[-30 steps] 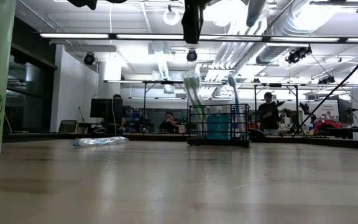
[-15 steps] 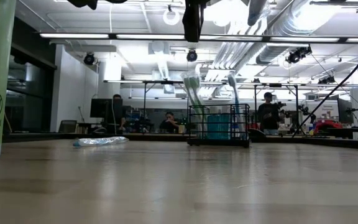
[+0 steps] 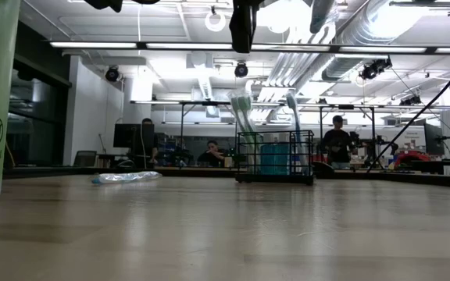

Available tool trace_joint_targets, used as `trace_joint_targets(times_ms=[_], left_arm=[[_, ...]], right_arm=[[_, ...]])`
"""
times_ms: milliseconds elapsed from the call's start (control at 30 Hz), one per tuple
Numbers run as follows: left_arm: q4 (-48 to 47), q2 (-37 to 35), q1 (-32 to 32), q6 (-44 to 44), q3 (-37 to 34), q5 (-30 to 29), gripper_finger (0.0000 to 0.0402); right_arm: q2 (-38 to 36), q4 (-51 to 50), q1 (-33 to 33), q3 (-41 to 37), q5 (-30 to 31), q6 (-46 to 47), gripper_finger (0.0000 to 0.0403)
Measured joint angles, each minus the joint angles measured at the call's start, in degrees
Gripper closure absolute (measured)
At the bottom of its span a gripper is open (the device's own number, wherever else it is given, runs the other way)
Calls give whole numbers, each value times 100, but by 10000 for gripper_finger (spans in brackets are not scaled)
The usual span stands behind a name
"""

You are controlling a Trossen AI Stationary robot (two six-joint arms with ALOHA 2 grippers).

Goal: Pick & Place toothbrushing station
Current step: Put the right blue toothbrush into the right section of the black mesh organizer

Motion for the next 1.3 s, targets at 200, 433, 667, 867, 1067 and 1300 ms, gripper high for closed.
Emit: trace_joint_targets(times_ms=[200, 433, 667, 867, 1067, 1300], left_arm=[[0, 0, -3, 144, 1, -7, 364], [8, 0, -11, 157, 8, -11, 319], [6, 0, -11, 160, 8, -31, 294], [6, 0, -11, 164, 8, -28, 293], [6, 0, -11, 203, 8, -28, 292], [4, 0, -11, 203, 8, -26, 292]], right_arm=[[0, -3, 0, 0, -10, 4, 397], [0, -11, 0, -2, -26, 6, 397], [0, -11, 0, -2, -24, 8, 398], [0, -257, 0, -2, -61, 370, 399], [0, -1245, 2, -2, 299, 1034, 399], [-23, -1593, -404, -2, 1080, 751, 399]])
